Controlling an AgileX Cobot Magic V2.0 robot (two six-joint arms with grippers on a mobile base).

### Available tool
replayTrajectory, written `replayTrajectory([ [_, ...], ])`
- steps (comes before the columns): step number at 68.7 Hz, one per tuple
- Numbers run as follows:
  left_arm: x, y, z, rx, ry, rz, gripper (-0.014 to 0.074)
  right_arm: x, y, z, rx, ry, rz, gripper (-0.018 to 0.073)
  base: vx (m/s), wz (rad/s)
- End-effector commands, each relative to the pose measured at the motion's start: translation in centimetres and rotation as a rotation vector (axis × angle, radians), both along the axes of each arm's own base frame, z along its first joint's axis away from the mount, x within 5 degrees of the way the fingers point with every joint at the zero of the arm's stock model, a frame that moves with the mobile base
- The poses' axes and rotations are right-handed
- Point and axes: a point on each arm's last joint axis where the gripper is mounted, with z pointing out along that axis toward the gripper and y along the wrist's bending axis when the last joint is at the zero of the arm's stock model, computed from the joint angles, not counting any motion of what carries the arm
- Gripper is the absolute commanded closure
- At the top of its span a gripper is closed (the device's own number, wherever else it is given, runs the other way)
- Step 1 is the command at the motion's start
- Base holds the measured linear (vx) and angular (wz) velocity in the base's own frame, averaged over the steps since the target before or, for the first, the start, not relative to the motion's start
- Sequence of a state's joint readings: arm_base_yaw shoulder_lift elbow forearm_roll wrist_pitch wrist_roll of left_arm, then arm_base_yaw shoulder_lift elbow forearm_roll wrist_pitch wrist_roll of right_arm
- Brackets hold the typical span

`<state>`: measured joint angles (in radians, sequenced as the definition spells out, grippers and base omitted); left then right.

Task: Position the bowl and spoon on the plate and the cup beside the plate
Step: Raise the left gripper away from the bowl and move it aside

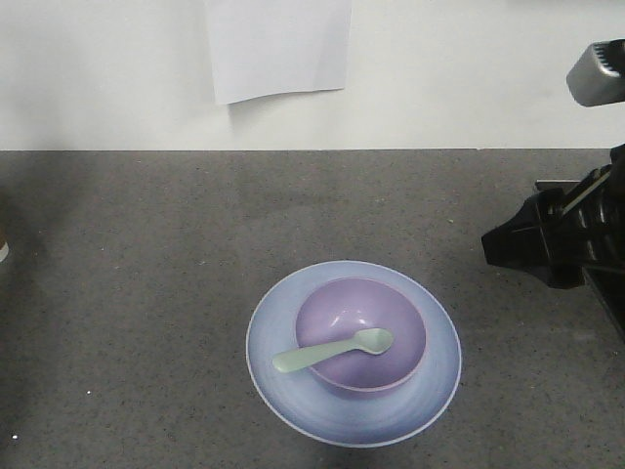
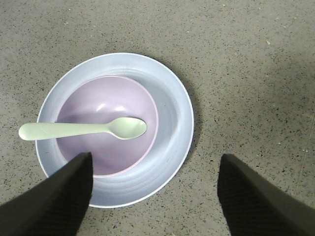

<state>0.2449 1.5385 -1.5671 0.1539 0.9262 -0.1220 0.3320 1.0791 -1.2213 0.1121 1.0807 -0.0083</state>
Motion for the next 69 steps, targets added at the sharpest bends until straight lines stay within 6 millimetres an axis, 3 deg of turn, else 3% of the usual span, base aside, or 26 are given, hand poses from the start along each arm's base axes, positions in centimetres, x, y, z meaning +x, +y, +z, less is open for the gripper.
replayTrajectory([
  [1,-0.5,0.5,2.4,0.025,-0.129,0.018,0.026,-0.1,-0.1,1.5,0.027,-0.085,-0.002,0.0042,0.0,0.0],
  [35,3.0,1.9,-2.6,-0.001,0.005,0.03,0.026,-0.1,-0.1,1.5,0.027,-0.088,-0.003,0.0042,0.0,0.0],
  [69,4.4,2.5,-4.5,0.015,0.041,0.026,0.026,0.0,-0.1,1.6,0.031,-0.098,-0.004,0.0042,0.0,0.0],
])
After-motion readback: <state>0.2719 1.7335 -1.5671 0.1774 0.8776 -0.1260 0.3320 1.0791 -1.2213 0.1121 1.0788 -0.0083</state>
